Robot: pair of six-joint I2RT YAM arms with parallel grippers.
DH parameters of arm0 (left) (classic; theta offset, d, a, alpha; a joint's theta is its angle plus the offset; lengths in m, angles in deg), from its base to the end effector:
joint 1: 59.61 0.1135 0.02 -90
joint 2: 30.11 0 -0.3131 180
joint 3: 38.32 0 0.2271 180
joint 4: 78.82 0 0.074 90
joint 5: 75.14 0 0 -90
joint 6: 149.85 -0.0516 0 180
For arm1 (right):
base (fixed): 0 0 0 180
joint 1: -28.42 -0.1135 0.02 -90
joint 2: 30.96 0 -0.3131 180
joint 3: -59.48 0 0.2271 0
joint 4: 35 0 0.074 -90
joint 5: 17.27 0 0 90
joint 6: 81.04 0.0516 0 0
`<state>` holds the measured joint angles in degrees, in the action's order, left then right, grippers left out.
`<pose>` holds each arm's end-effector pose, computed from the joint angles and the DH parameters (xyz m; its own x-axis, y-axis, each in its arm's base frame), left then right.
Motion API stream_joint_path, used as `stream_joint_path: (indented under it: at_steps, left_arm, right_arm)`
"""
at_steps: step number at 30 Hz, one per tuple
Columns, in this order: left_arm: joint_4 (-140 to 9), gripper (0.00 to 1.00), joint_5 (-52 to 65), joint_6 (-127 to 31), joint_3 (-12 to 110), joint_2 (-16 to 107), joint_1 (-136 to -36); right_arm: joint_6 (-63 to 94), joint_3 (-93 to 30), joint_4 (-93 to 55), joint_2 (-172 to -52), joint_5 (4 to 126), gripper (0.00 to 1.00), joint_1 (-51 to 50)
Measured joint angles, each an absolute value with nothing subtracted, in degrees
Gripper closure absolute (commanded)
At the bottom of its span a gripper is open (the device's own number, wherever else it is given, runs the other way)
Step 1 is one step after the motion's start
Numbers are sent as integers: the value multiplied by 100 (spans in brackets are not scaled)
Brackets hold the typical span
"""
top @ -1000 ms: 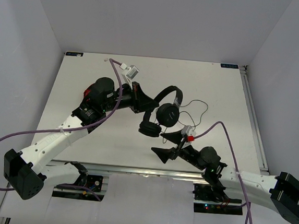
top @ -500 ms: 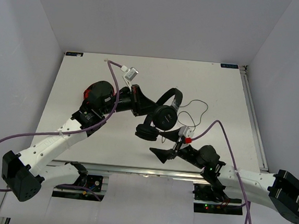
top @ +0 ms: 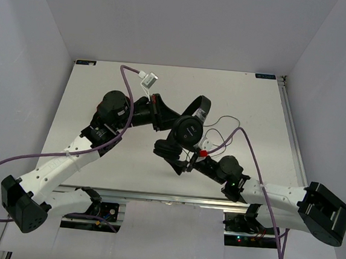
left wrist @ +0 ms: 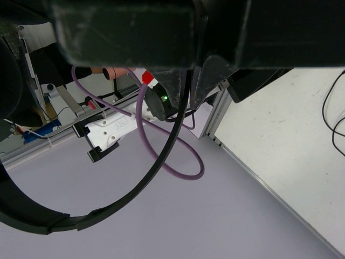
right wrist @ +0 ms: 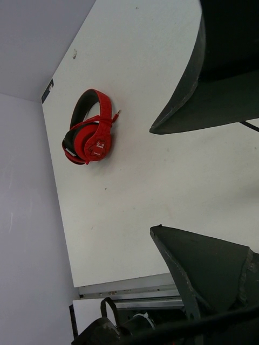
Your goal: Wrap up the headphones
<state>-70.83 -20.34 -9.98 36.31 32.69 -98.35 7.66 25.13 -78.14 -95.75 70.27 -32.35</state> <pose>0.1491 -0.1578 0.4463 -0.7003 -0.2391 -0.6726 0.6587 0.1468 -0.7380 0.0981 0.1799 0.3093 0.1276 0.1816 -0.9751 -0.8896 0.4556 -0.0316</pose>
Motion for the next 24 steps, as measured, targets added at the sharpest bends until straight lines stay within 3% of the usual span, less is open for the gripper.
stream_joint_path:
  at_steps: [3,6,9,24]
  left_arm:
    - [-7006,100,-2027,-989,3874,3268,-9835]
    - [-6977,100,-2014,-1012,4034,3259,-9835]
    - [-6818,100,-1985,-1095,4143,3265,-9835]
    - [-5365,100,-207,-2372,5952,3434,-9831]
  right_arm:
    - [719,2446,-7815,-9611,6889,35,-3235]
    - [723,2437,-7815,-9523,6792,56,-3235]
    - [736,2446,-7799,-9335,6776,90,-3235]
    - [641,2693,-7411,-8129,8231,92,-3126]
